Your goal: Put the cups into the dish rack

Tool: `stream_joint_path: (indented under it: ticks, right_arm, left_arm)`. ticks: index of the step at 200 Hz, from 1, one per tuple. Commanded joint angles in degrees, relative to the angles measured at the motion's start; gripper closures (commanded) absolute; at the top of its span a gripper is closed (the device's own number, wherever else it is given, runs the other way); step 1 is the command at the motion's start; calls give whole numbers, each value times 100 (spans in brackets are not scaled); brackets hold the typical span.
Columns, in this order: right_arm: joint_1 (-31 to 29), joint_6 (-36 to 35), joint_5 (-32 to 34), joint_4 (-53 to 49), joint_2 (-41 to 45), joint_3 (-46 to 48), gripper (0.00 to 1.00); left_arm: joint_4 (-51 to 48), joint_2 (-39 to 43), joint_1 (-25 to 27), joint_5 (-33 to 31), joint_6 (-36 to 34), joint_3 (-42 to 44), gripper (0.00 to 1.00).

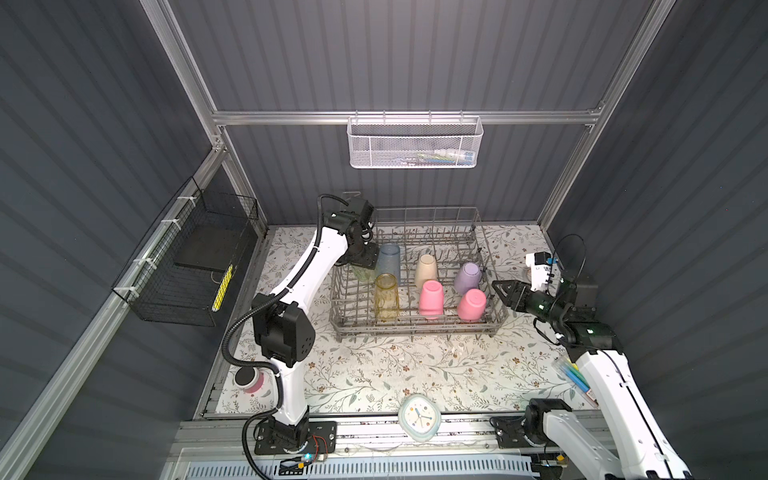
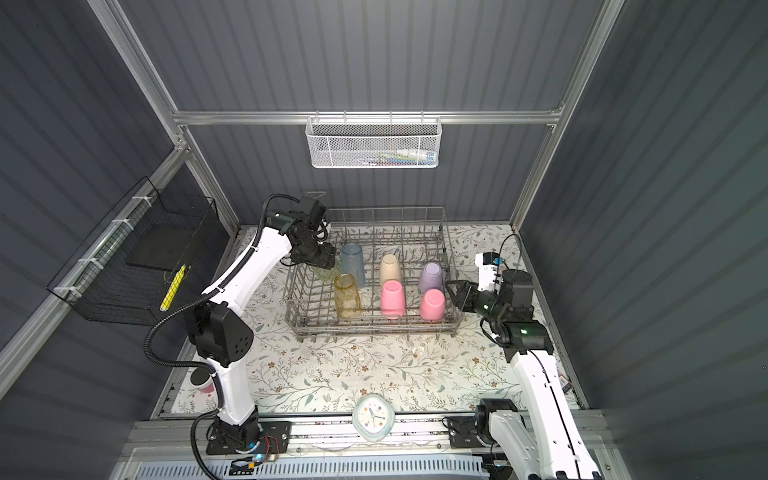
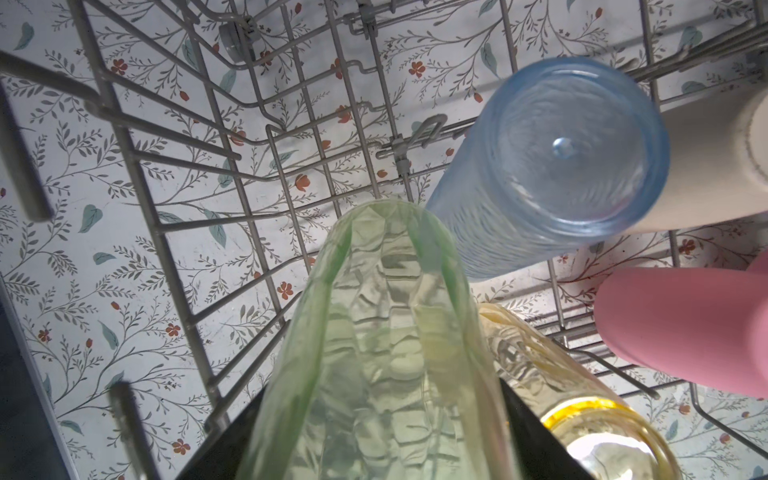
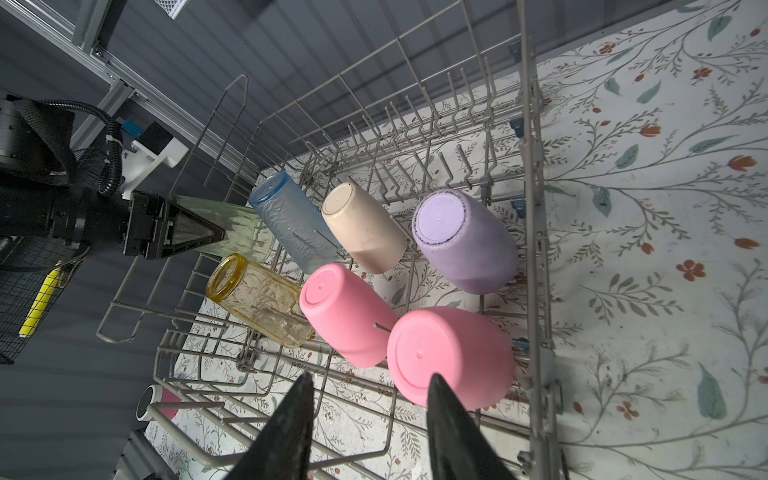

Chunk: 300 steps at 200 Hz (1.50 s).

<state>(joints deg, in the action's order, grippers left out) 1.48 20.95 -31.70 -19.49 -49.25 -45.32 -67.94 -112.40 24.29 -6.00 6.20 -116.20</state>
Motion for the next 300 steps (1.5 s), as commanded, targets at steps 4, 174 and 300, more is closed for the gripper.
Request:
stream_joint_path:
  ticks: [4, 174, 300]
  right_arm:
    - [28, -32, -71, 120, -49, -3, 54]
    - [37, -67, -81, 146, -128, 32, 54]
    - [46, -72, -101, 146, -146, 41, 54]
  left_arm:
    - [-210, -158, -110, -338, 31, -59, 31]
    - [-88, -326, 232, -1121, 288, -61, 31]
    - [-137, -545, 330, -1316, 303, 25, 31]
